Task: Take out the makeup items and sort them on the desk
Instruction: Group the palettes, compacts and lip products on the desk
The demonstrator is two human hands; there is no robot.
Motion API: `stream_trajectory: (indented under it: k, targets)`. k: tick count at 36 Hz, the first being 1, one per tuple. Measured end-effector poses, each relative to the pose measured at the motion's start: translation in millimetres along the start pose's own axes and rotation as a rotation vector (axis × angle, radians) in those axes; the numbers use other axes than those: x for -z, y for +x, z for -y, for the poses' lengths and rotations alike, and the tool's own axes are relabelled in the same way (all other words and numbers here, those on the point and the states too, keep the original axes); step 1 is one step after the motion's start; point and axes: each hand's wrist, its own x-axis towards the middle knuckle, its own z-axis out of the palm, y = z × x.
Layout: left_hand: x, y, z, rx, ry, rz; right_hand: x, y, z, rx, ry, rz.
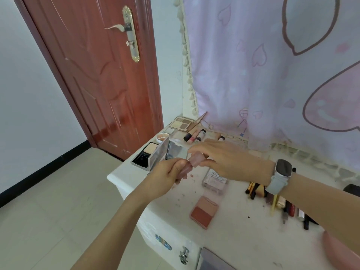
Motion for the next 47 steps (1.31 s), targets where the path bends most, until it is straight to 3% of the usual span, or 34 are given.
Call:
stream_trajectory:
  k: [3,5,8,15,21,26,30,34,41,47]
  targets:
    - [9,-1,-1,0.08,-0.185,0.105,-11,0,-10,0.275,-0.28,-0.158]
    - [14,-1,0,0.14,-0.321,0.174,-14,-1,-15,0.352,-0.329,-0.237]
    - [19,-1,-1,0.223,-0.519,0.215,-14,-1,-16,0.409,-0.342,-0.299]
    - [20,-7,-2,0.253,-0.667,0.294,-17,1,-19,0.434,-0.31,-0.312]
    - [32,-19,16,0.254,-0.672,0.263,-14,-3,-42,0.266,-0.164,-0.363]
    - [33,-25,24,0.228,-0.693,0.076,-15,-7,-44,-0.13,0.234,-0.35]
    - [9,-25,16,0.154,-0.569,-0.282,-34,-2,-32,-0.311,0.552,-0.271]
    - [-12,-30,20,0.111,-0.211,-0.516,-48,6,-31,-0.33,0.61,-0.089]
    - [-43,-40,30,0.089,0.088,-0.575,-54,19,-30,-0.307,0.561,0.19]
    - [-51,-34,27,0.109,0.231,-0.615,-55,28,-34,-0.284,0.474,0.328]
